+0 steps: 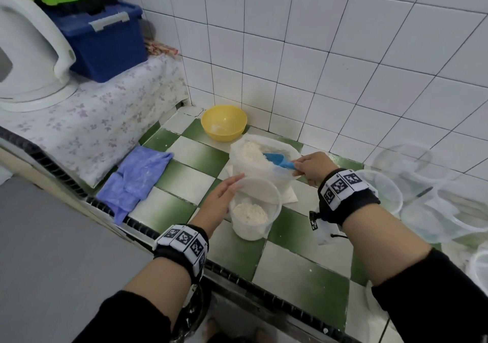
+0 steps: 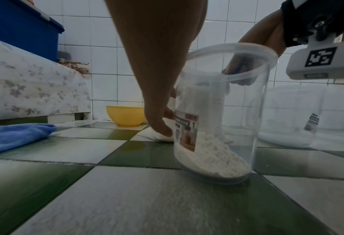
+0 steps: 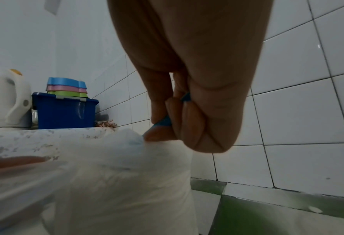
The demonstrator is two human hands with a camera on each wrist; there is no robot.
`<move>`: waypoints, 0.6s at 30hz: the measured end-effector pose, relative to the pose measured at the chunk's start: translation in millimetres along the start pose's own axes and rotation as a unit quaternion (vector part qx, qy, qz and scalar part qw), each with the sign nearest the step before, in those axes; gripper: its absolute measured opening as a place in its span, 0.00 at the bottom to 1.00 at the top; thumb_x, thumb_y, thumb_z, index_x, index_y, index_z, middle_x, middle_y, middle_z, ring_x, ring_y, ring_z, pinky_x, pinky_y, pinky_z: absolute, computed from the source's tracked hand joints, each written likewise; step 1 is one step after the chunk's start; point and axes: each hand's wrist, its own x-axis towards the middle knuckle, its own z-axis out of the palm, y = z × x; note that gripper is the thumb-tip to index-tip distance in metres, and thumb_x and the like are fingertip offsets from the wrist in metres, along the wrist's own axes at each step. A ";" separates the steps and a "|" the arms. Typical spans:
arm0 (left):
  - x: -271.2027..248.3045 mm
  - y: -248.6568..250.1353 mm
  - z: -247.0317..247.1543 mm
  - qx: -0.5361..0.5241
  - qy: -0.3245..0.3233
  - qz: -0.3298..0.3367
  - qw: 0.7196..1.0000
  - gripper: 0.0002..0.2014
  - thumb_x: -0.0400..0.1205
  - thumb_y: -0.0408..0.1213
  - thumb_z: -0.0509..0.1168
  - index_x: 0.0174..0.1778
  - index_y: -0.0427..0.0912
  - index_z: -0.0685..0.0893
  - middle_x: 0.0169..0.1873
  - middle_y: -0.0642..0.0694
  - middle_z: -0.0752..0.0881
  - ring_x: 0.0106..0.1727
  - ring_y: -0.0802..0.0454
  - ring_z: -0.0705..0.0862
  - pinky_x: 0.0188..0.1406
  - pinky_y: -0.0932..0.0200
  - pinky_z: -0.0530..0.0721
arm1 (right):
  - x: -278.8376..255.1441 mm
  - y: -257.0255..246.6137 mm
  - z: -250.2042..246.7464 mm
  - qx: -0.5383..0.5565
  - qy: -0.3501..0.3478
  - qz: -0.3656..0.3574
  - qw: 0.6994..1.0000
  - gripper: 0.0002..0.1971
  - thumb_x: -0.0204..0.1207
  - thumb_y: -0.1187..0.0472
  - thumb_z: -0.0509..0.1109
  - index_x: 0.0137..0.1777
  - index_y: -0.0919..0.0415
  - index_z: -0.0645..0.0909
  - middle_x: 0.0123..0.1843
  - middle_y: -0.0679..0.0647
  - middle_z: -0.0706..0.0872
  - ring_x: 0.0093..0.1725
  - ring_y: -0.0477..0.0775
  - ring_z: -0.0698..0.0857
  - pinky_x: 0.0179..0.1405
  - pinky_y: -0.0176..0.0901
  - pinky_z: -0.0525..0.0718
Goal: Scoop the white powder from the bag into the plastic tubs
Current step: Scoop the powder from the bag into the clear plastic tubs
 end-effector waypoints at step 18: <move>-5.6 -1.7 8.3 -0.001 0.031 -0.003 1.000 0.13 0.88 0.48 0.60 0.65 0.63 0.84 0.64 0.55 0.86 0.60 0.53 0.85 0.55 0.52 0.86 | -28.5 -3.4 -49.1 0.098 -0.077 -0.059 0.990 0.09 0.81 0.67 0.64 0.56 0.66 0.84 0.36 0.58 0.84 0.27 0.47 0.67 0.27 0.37 0.66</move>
